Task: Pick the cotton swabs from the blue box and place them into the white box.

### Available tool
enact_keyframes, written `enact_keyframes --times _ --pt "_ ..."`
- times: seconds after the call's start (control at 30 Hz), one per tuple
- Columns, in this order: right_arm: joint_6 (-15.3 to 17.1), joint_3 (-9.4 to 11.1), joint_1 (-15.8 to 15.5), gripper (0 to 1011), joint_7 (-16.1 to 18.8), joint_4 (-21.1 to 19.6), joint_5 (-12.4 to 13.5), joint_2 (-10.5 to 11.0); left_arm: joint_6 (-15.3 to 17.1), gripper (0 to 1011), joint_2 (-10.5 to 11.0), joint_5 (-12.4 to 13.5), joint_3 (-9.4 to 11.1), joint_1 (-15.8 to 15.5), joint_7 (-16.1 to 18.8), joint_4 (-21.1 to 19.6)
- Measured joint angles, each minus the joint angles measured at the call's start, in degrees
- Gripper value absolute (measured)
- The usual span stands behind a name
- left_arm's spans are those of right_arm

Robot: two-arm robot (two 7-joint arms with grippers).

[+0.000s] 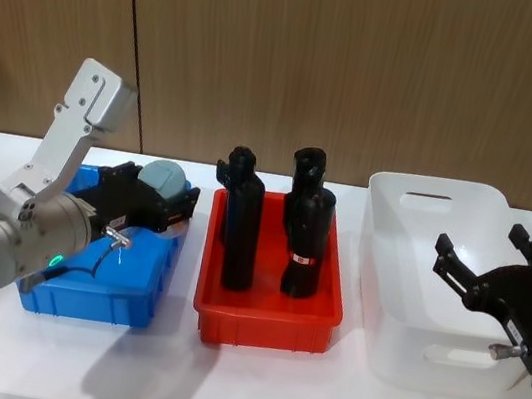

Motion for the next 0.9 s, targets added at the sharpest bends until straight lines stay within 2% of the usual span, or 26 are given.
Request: enact_keyframes --times 0.2,0.43,0.5,0.9 --pt "0.0 0.0 0.0 1002 0.0 0.0 0.0 0.0 -0.49 670 0.59 -0.99 -0.06 0.79 -2.24 -1.28" --pt "0.0 0.0 0.0 1002 0.0 0.0 0.0 0.0 -2.3 670 0.69 -1.91 0.06 0.57 -7.65 -0.87" --pt "0.0 0.0 0.0 1002 0.0 0.0 0.0 0.0 -2.72 671 0.55 -2.03 0.15 0.25 -8.86 -0.37" --pt "0.0 0.0 0.0 1002 0.0 0.0 0.0 0.0 -6.51 670 -1.76 -2.27 1.04 -4.27 -21.39 6.37"
